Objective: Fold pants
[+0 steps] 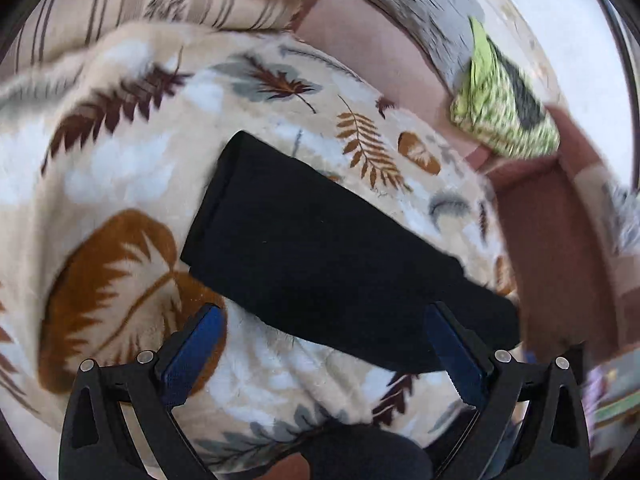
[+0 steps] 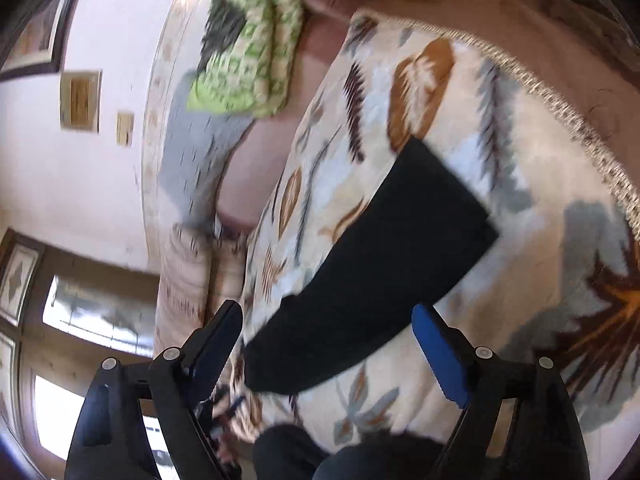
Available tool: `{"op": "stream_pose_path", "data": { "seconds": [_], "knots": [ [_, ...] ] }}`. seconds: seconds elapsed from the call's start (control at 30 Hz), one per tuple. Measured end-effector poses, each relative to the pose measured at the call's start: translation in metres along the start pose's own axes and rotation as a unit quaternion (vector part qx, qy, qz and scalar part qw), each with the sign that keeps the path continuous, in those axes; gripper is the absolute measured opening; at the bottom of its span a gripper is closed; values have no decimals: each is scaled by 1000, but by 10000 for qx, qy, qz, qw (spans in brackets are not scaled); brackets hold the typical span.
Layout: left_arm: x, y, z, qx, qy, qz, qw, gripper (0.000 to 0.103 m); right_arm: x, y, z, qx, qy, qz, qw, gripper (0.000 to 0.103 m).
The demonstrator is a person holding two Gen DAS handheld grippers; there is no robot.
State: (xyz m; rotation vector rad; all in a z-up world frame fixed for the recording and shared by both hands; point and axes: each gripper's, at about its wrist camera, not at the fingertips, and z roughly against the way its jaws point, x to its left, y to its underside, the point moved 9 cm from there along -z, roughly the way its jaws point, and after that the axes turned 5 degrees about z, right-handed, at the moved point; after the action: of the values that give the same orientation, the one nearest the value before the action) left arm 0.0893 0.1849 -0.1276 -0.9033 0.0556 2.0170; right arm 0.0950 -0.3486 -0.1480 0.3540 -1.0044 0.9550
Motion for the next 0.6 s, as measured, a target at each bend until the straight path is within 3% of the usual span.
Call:
{"op": "stream_pose_path", "data": {
  "seconds": [0.13,0.47,0.53,0.57,0.6],
  "knots": [
    [23,-20,-11,84,418,313,9986,102,-17,-7,-11,-97,185,-336,9992,86],
    [28,-26,-22,-132,538,-42,9985,102,-51,-25,-32,-244,637,-415,9968,77],
    [22,-24,-19,-135,702,63,9974,102,-50,-27,-28,-356,692,-277,9966,72],
    [21,-24,-18,-112,795,153,9967,102,-49,-26,-31,-296,655,-202,9972,64],
    [20,-25,-18,-67,891,278,9956,102,-48,-23,-36,-173,660,-111,9976,49]
  ]
}}
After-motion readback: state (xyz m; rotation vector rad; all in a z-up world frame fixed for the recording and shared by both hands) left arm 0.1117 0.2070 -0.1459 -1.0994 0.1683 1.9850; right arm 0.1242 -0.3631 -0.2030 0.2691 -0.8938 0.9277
